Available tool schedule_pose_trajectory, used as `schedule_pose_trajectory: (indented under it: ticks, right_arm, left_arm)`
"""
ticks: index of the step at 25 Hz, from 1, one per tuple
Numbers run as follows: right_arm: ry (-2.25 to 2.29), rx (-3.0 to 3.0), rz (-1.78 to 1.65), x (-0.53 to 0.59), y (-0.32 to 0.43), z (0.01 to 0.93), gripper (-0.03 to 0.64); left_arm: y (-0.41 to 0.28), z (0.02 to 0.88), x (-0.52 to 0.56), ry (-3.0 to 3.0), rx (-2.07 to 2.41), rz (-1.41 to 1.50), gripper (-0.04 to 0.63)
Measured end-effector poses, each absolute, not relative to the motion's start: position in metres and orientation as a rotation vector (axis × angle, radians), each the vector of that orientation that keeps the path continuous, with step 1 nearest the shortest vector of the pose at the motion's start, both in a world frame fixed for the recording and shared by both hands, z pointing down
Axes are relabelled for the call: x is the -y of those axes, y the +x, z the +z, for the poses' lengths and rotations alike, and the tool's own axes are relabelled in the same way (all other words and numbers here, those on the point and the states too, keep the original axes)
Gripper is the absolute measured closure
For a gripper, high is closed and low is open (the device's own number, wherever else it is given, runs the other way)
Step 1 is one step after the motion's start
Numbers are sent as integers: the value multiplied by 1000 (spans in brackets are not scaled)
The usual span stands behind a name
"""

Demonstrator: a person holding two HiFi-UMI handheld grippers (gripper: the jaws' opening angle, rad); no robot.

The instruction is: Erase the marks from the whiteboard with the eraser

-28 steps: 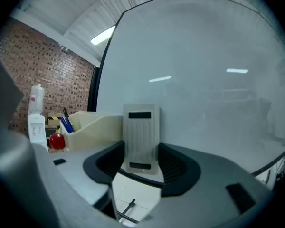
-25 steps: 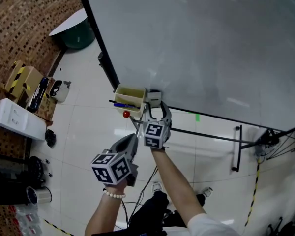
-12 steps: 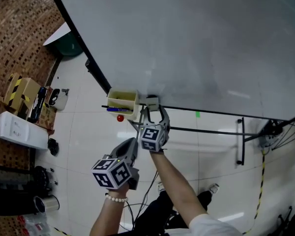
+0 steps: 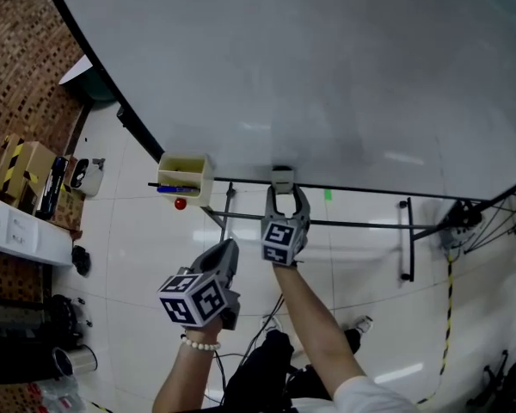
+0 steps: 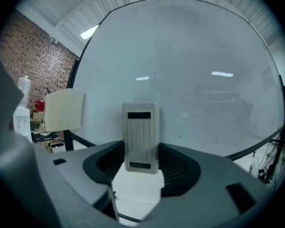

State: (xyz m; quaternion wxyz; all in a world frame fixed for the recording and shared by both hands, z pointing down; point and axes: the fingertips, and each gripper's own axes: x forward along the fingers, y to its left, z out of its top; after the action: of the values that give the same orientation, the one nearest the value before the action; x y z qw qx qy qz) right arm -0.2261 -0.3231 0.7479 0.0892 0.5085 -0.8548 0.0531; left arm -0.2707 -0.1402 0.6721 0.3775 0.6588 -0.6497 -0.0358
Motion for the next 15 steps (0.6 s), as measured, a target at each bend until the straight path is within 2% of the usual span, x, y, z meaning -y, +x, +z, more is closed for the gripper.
schedule_pose_trajectory:
  ticks: [15]
  right_arm:
    - [1522,2500,228,365,-82,747,362]
  left_arm:
    - [-143,678,195,1797,1669,100,607]
